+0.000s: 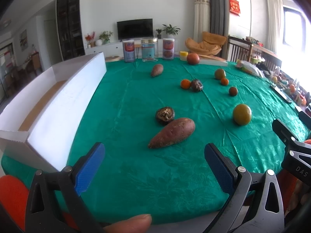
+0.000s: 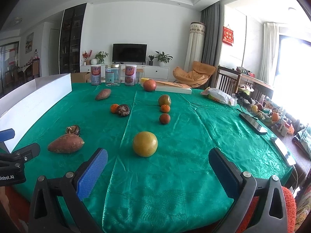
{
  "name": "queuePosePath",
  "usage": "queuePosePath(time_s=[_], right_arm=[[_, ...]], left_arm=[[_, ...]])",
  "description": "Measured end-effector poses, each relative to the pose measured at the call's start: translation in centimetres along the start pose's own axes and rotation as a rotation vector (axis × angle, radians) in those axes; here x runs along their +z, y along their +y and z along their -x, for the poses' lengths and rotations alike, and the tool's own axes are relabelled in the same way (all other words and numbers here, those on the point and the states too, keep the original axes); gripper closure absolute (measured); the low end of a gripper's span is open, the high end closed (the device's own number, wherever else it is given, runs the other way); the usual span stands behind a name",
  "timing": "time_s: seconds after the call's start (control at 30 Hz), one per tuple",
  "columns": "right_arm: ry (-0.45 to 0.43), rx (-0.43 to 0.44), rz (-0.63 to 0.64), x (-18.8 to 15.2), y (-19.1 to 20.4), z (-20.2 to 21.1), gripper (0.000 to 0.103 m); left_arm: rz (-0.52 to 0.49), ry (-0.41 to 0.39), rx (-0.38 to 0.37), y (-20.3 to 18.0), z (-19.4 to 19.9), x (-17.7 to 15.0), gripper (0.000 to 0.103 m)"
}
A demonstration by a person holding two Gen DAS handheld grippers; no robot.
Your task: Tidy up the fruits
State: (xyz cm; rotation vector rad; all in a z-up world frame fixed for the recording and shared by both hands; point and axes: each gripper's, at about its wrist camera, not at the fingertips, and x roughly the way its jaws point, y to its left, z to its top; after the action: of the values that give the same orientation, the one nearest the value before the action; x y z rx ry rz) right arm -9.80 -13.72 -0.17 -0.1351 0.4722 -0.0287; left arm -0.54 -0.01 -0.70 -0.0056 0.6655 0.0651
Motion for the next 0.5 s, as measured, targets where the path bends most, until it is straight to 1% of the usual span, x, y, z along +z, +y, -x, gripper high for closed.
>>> queuePosePath(time_s=[0.5], right_arm=[[0.015,0.001,0.000,-0.11,0.12,-0.37,0.000]], left_arm=[[-0.005,0.004,0.002,-0.07,0.00,0.01,0.001]])
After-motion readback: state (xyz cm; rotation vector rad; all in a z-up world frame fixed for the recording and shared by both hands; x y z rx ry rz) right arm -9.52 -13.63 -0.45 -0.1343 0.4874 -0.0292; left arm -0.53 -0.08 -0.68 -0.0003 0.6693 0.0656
